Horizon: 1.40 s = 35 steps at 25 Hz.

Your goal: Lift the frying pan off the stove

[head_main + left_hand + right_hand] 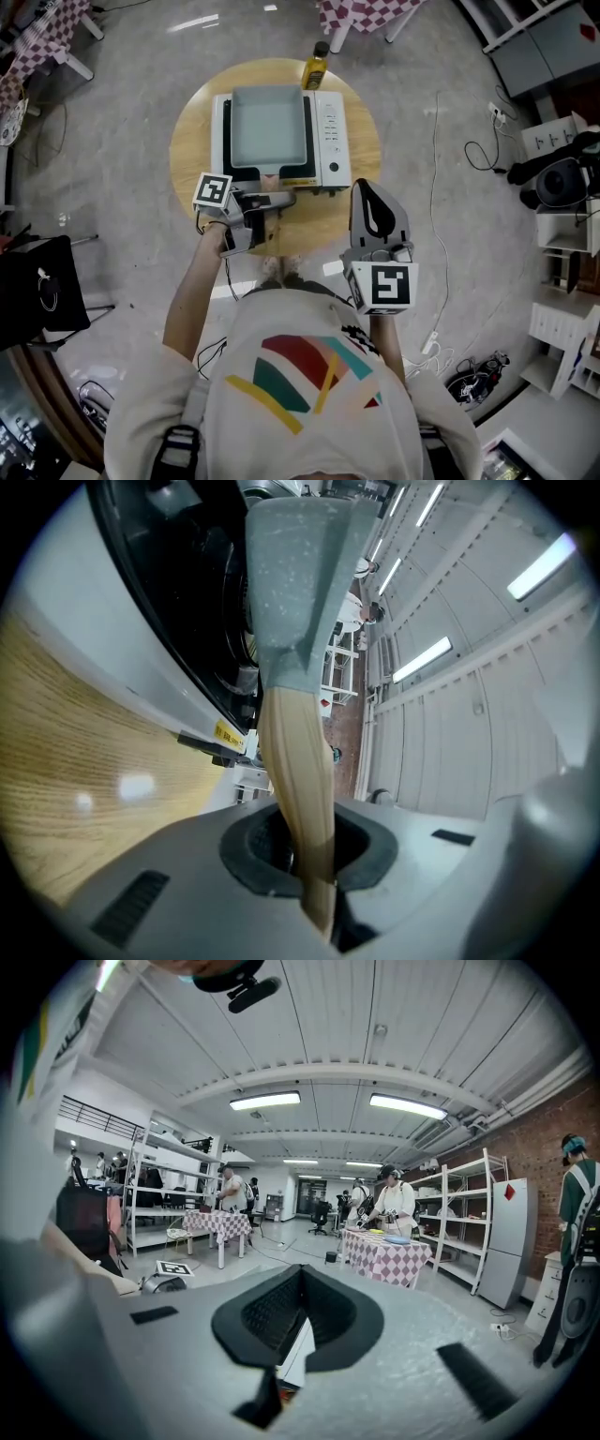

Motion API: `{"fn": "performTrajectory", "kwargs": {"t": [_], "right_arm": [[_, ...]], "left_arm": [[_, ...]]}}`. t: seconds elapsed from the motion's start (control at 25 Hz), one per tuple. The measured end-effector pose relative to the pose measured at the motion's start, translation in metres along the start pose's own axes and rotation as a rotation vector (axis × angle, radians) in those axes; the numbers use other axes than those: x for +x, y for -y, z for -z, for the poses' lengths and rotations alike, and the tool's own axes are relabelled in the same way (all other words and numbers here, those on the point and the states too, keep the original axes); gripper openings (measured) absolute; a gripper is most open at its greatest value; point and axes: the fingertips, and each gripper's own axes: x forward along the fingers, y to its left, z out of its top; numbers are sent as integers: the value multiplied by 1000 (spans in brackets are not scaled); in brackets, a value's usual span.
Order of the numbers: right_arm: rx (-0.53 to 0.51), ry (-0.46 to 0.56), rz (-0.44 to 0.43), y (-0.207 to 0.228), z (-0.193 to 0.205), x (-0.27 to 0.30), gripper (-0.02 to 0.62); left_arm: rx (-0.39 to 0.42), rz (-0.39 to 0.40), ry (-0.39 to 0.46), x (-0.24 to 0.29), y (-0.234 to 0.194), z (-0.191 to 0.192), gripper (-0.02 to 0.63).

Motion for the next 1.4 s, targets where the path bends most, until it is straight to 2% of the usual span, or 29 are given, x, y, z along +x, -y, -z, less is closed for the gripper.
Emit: {"fn": "performTrajectory", "kwargs": {"t": [0.24,0.6,0.72,0.92,1.0,1.08,1.2,1.4], "right_arm": [[3,-11,-5,-1,2,1,-2],[-9,-4,-18,-2,1,3,-2],[1,1,-16,-2,2,3,-2],[-1,-4,-21,-1,-1,5,-2],[-3,6,-24,-1,-4,6,-2],[-4,23,-31,-4,-10,8,-2],[-12,51,-44,-9,-20,7,-2],[-38,128,-31,-7,-44,8,-2]], "left_arm": [[62,-60,-26,3,-3,2,20],[81,-121,-35,1,-2,1,20],[111,-141,-29,-1,4,-3,21],[212,-208,-46,-1,22,-5,23],[277,-223,-59,1,33,-8,25],[345,-225,-73,4,46,-9,23],[367,-228,-72,10,73,-2,23],[505,-190,-97,24,122,4,24]]}}
